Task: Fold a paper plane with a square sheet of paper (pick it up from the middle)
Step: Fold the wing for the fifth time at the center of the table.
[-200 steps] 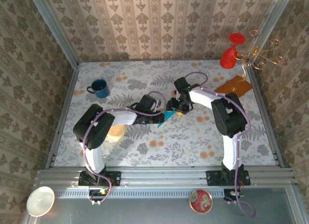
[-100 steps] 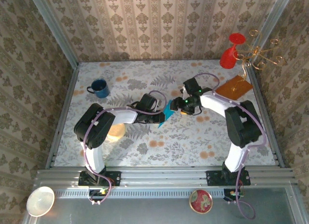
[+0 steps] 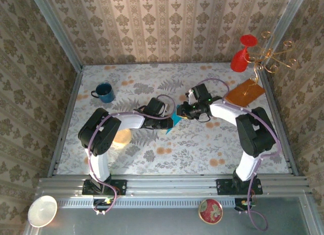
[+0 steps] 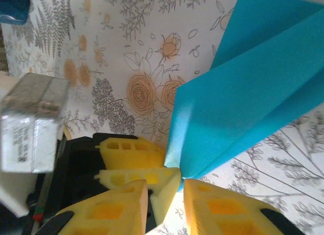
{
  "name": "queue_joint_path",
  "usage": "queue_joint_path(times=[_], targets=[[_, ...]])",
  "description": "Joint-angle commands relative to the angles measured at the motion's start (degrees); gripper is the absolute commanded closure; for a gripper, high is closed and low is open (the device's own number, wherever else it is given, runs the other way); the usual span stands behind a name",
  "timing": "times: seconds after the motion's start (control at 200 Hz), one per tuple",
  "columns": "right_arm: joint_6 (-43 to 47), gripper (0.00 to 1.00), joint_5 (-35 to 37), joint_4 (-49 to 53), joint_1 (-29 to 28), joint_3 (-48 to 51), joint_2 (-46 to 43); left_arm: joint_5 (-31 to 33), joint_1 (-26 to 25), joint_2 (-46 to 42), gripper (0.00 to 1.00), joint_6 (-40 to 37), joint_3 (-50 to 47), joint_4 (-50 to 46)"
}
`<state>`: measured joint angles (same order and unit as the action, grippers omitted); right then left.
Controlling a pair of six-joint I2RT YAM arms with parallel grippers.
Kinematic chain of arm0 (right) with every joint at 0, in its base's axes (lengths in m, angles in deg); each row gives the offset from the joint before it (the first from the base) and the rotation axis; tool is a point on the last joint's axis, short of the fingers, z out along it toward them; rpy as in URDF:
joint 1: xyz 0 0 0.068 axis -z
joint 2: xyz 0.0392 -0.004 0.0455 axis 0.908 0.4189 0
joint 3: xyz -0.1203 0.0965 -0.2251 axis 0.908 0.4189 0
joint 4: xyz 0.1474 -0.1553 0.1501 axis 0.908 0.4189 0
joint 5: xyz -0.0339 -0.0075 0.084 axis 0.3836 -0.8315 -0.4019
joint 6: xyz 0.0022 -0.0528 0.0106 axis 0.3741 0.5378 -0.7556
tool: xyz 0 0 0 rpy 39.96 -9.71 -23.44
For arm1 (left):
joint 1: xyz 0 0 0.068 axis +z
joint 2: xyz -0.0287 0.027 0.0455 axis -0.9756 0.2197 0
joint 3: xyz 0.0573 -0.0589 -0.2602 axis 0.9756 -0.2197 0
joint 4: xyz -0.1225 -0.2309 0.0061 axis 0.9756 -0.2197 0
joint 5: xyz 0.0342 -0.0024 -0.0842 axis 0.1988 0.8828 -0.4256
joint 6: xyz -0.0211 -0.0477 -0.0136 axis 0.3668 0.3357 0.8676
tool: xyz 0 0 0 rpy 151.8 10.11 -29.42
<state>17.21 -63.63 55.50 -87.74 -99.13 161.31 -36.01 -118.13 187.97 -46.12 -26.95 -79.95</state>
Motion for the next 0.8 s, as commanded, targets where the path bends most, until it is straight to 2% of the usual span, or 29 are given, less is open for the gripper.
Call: queue_joint_path(times=[0.0, 0.34, 0.795], targets=[[-1.1, 0.76, -1.8, -1.4, -1.0, -2.9, 2.6, 1.6, -1.0, 4.9, 0.75, -1.0, -1.7, -4.7], [-1.1, 0.78, 0.8, 1.2, -1.1, -5.0, 7.3, 1.5, -1.1, 4.6, 0.74, -1.0, -2.0, -4.5], [0.0, 0.79, 5.1, 4.2, -1.2, -5.4, 8.9, 1.1, -1.1, 4.8, 0.74, -1.0, -2.0, -4.5]])
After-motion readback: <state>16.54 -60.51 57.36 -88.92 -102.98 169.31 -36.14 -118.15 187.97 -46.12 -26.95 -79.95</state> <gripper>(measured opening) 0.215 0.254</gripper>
